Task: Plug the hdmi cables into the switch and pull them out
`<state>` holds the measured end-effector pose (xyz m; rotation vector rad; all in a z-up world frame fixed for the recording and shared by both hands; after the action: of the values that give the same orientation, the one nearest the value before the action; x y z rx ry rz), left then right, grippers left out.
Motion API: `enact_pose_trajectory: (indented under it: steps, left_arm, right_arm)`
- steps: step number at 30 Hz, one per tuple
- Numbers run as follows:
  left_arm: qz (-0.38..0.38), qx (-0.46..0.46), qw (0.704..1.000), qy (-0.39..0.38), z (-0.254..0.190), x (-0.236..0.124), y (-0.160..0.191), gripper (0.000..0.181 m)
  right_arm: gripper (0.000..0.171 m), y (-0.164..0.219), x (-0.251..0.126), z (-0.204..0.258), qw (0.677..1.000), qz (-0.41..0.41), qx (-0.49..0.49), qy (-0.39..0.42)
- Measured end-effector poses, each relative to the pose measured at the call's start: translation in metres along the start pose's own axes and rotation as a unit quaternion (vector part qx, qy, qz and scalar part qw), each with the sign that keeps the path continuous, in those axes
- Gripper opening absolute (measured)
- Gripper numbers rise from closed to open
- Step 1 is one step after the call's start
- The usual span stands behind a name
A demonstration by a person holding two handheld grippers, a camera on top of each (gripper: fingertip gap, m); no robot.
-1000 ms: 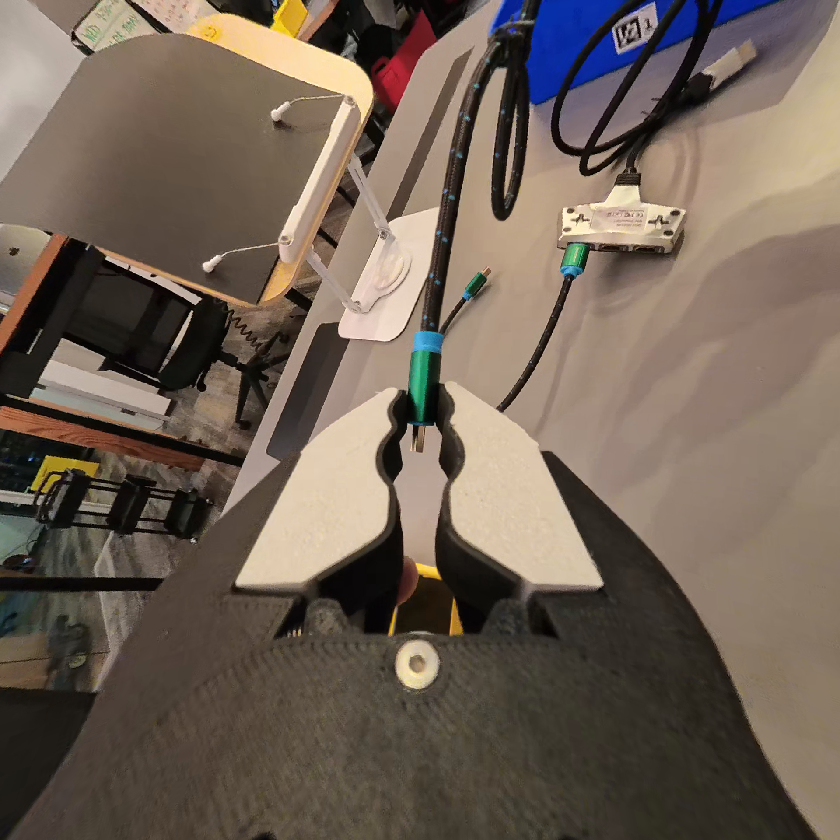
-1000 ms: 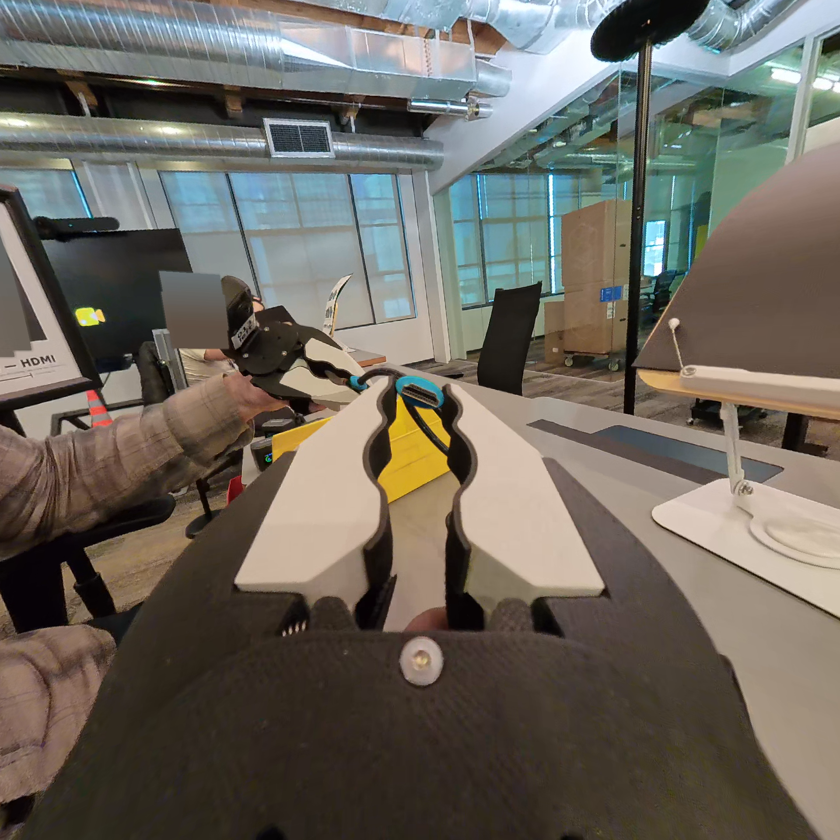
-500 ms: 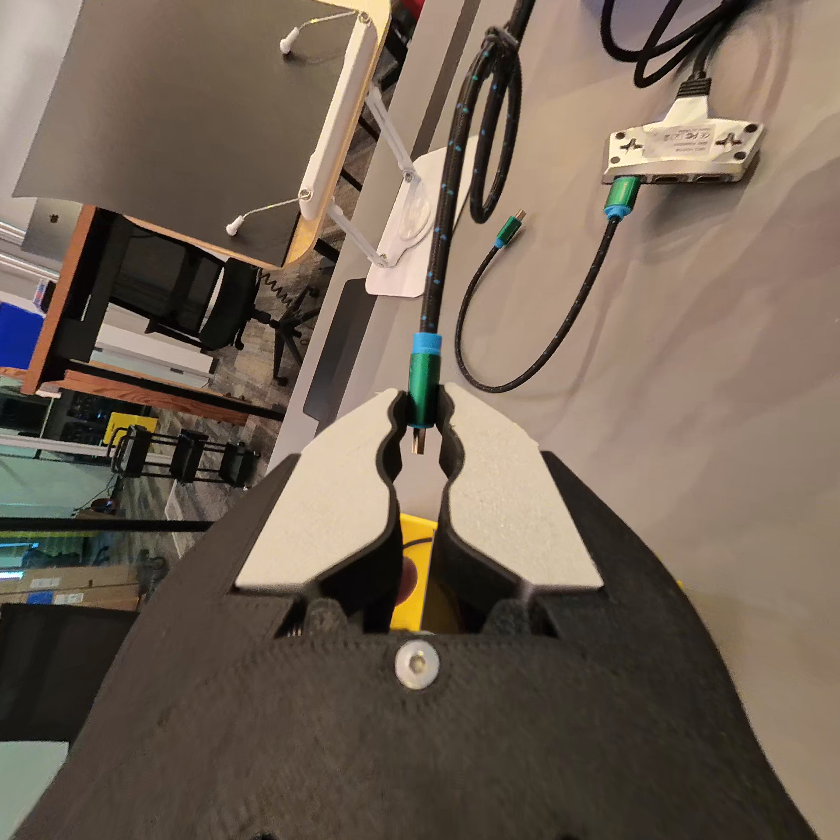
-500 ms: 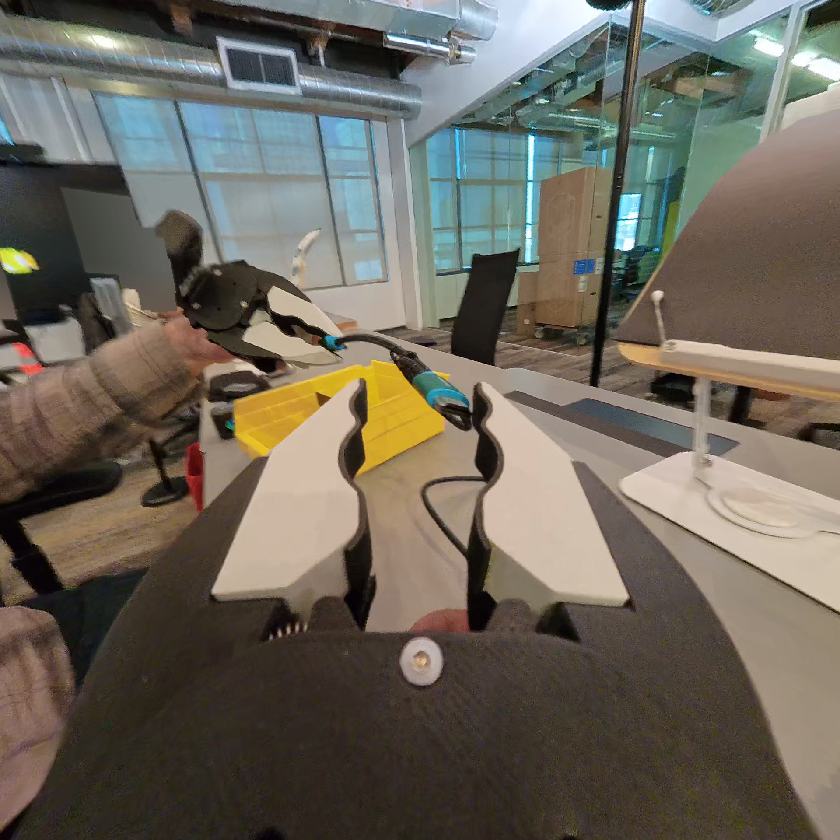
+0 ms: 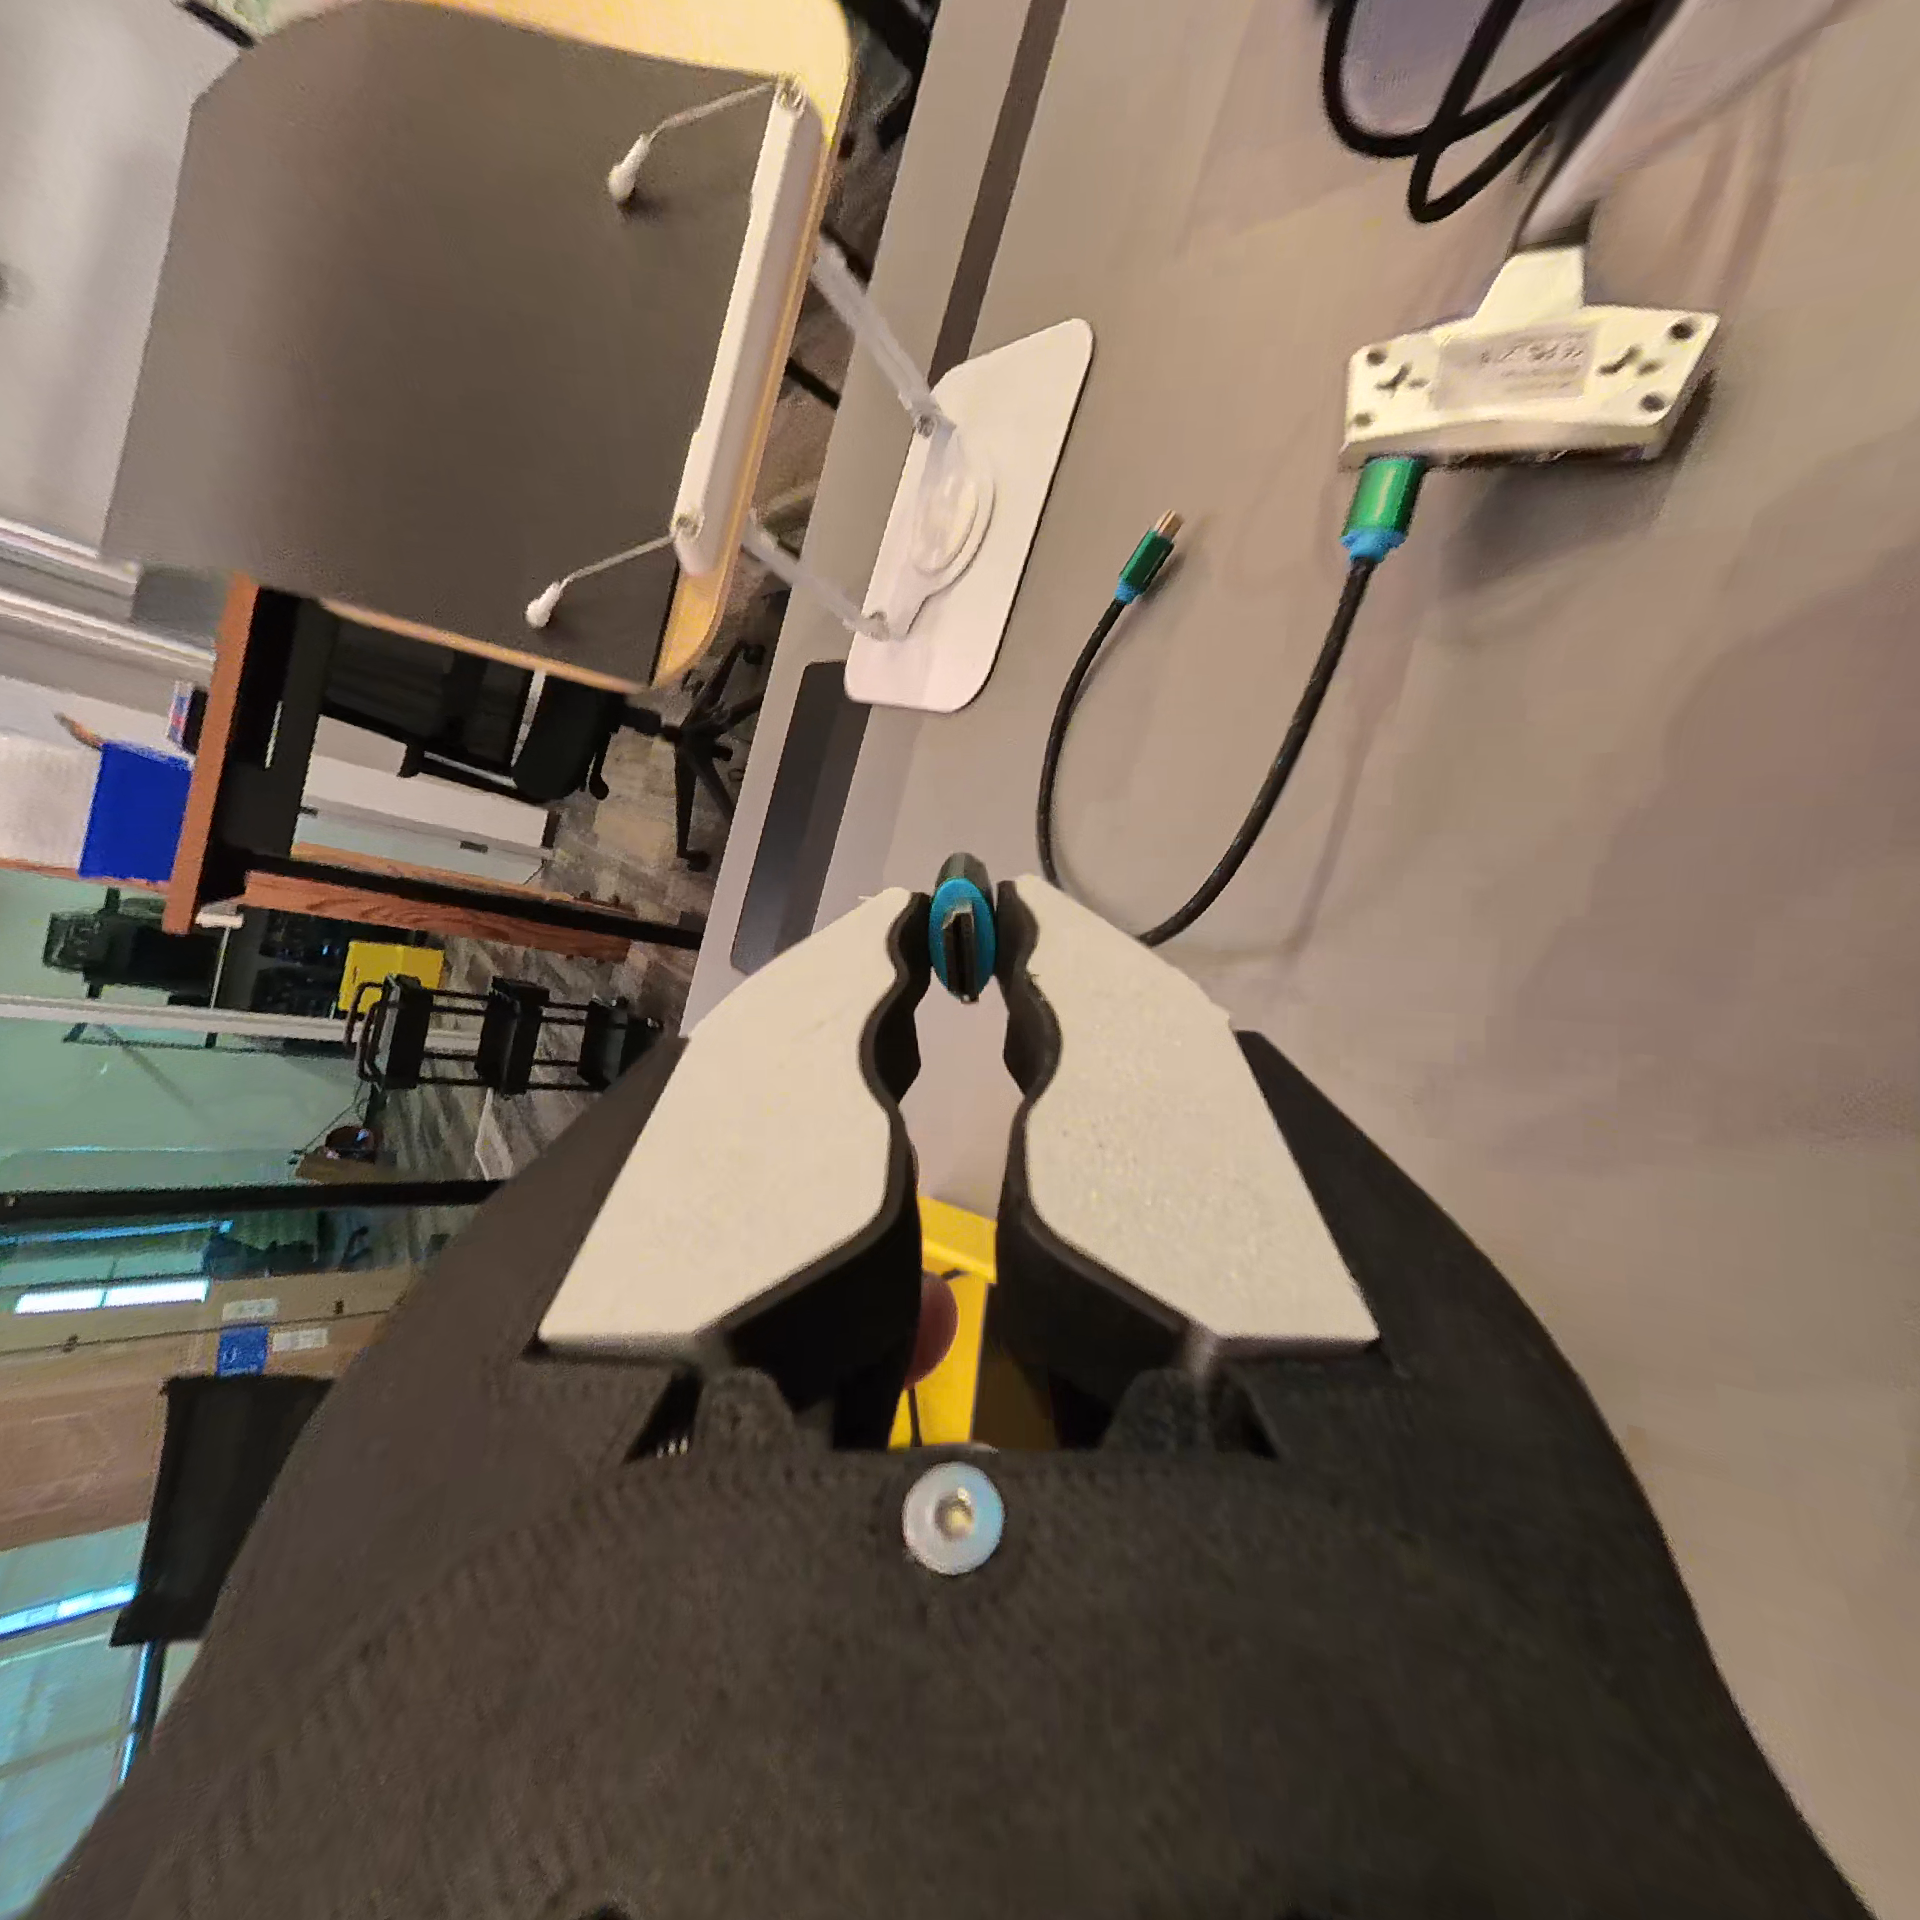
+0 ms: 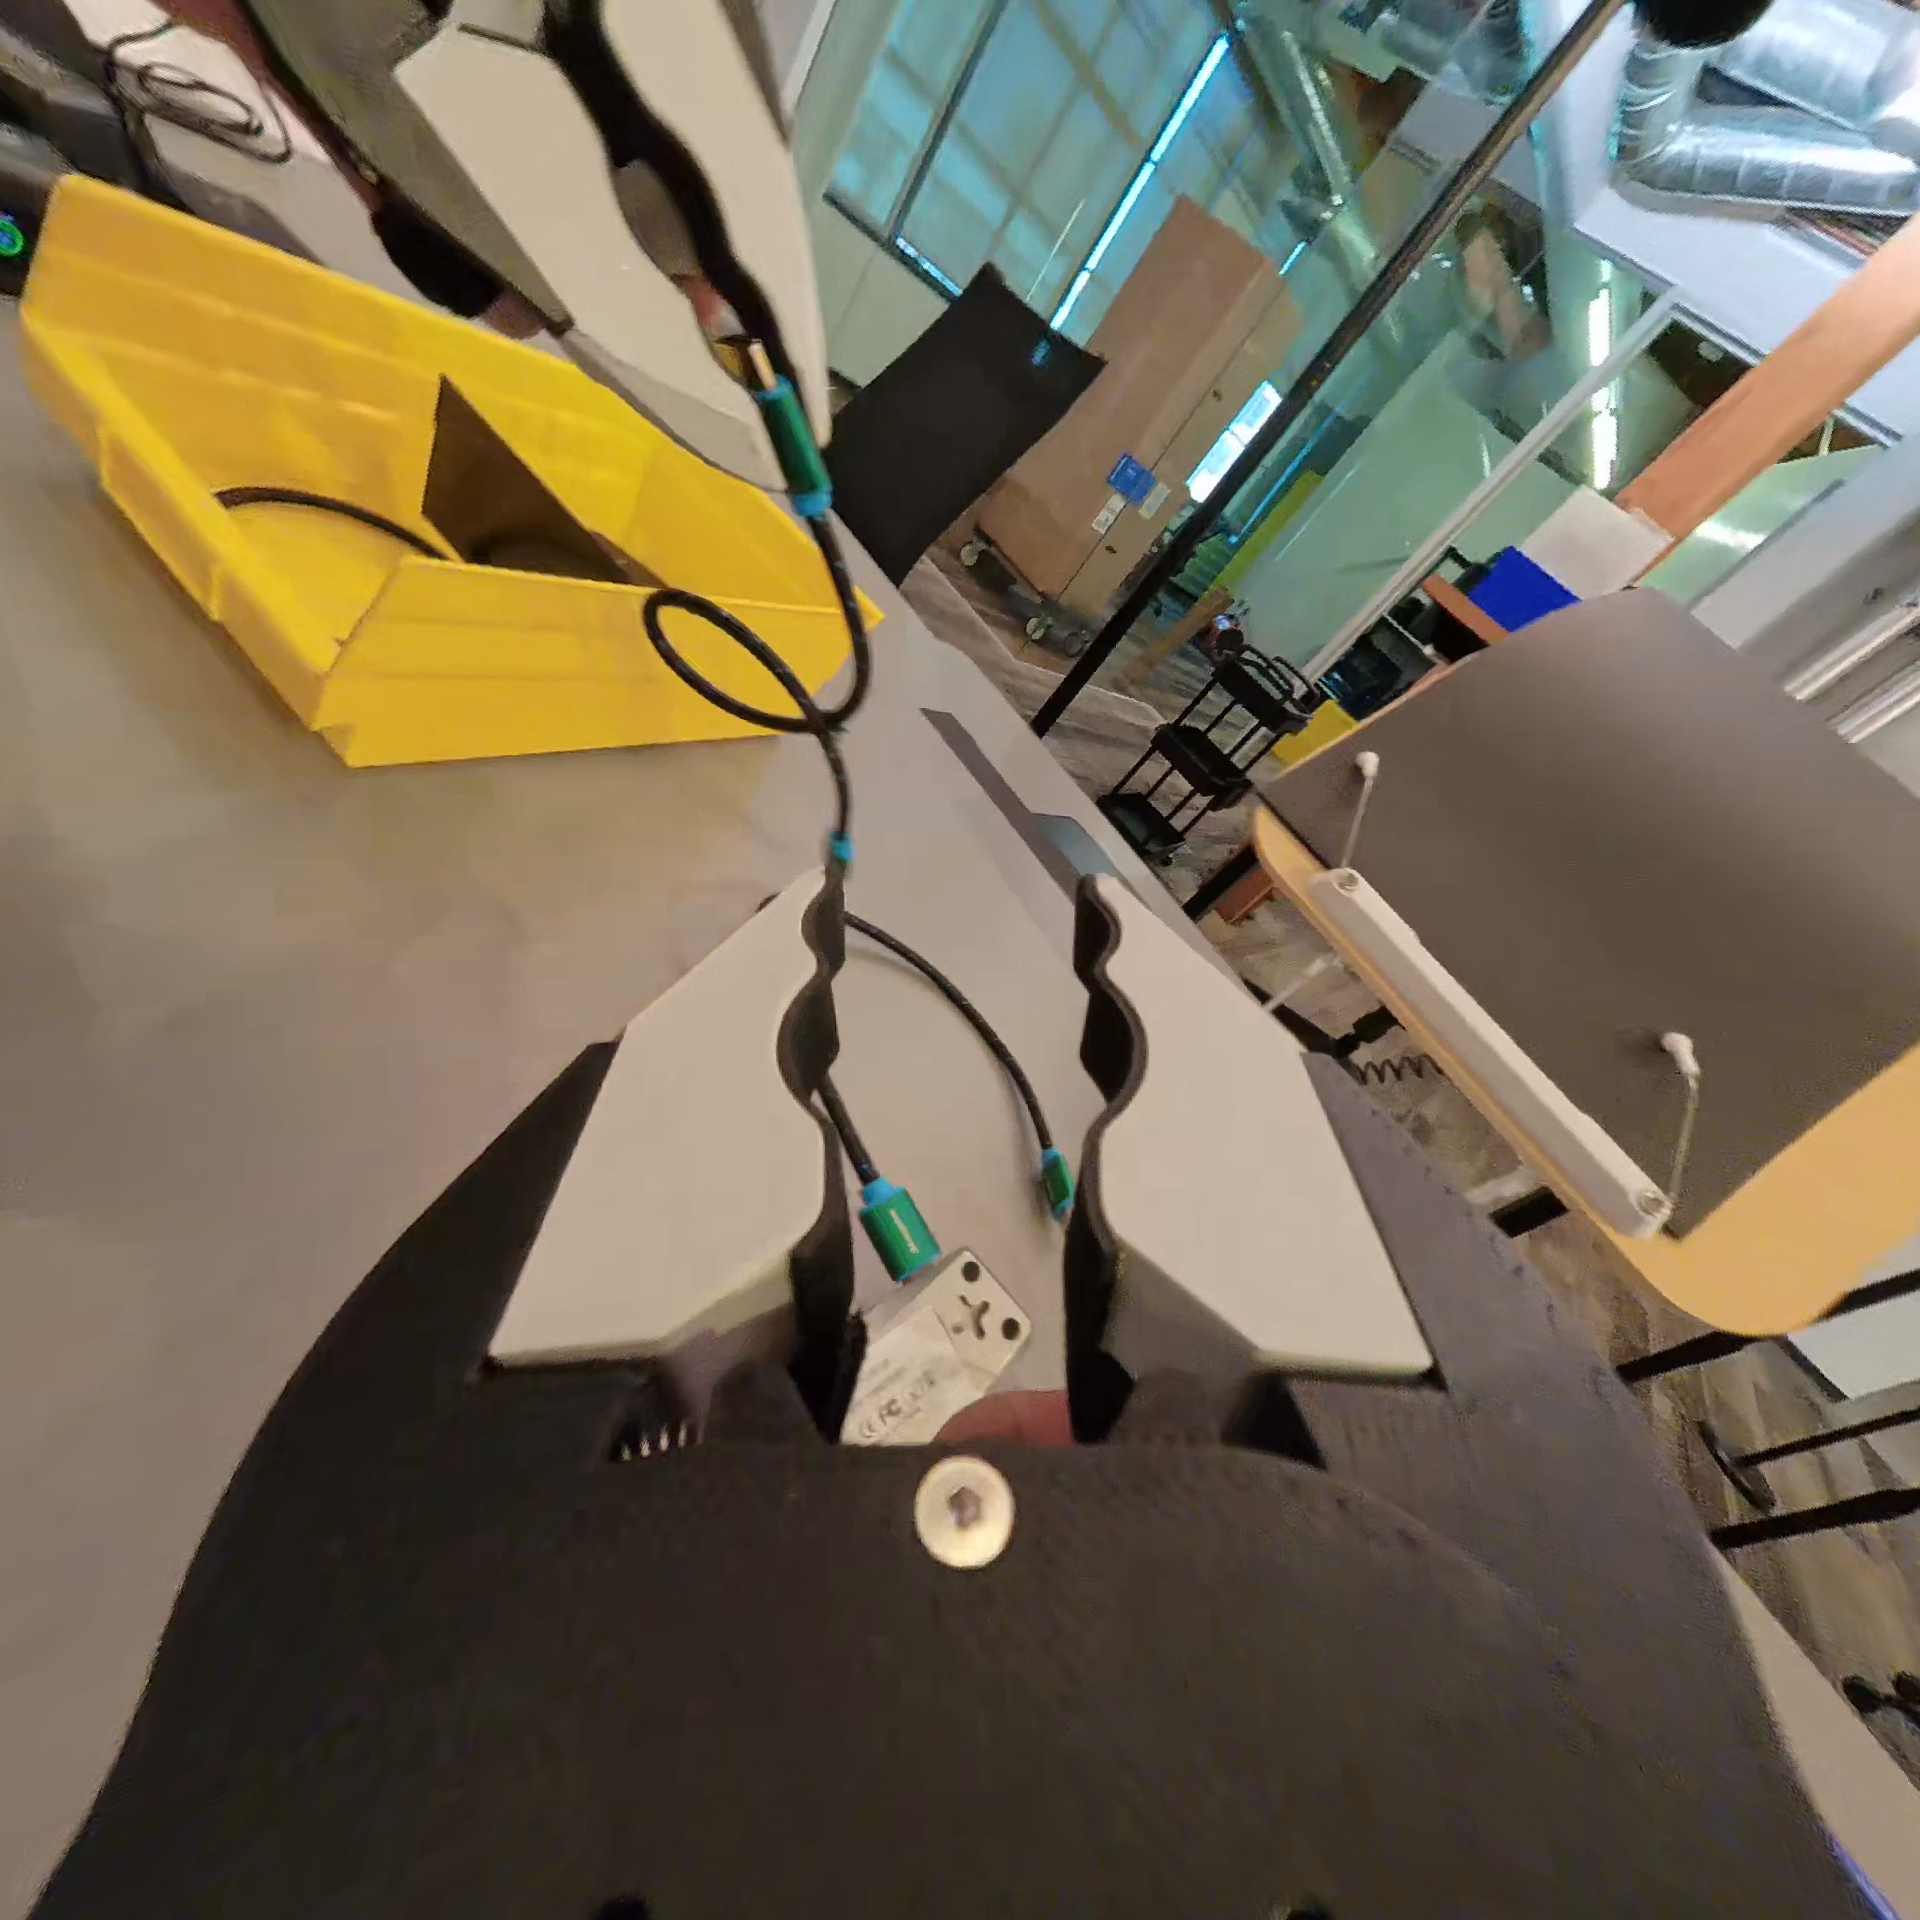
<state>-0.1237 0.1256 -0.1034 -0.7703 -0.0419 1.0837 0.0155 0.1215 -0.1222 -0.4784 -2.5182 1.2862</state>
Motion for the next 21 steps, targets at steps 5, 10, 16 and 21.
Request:
enact_pose_trajectory:
  steps: [5,10,16,21]
  left_arm:
    - [-0.022,0.016,0.999,0.039,-0.03,0.012,-0.034,0.012]
    - [-0.05,0.002,0.996,0.077,-0.058,0.019,-0.061,0.012]
    - [-0.08,-0.028,0.991,0.099,-0.076,0.019,-0.089,0.011]
    - [-0.107,-0.054,0.988,0.101,-0.077,0.018,-0.098,0.011]
  right_arm:
    - [0.04,0.002,0.016,0.024,0.999,0.019,-0.025,-0.022]
    - [0.038,0.015,0.025,0.034,0.996,0.056,-0.07,-0.021]
    - [0.01,0.019,0.025,0.03,0.995,0.066,-0.079,0.001]
    - [0.003,0.014,0.019,0.027,0.998,0.048,-0.042,-0.006]
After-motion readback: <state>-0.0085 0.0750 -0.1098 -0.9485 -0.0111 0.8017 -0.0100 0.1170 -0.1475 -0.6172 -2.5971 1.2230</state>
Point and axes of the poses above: each gripper's, where its closed fingertips meet, x out along the fingers, y out of its underside, z = x × y across the jaws, the point moved 1 cm from there along -x, back along the fingers, and after that the axes turned 14 degrees about -z, right-handed, at the moved point
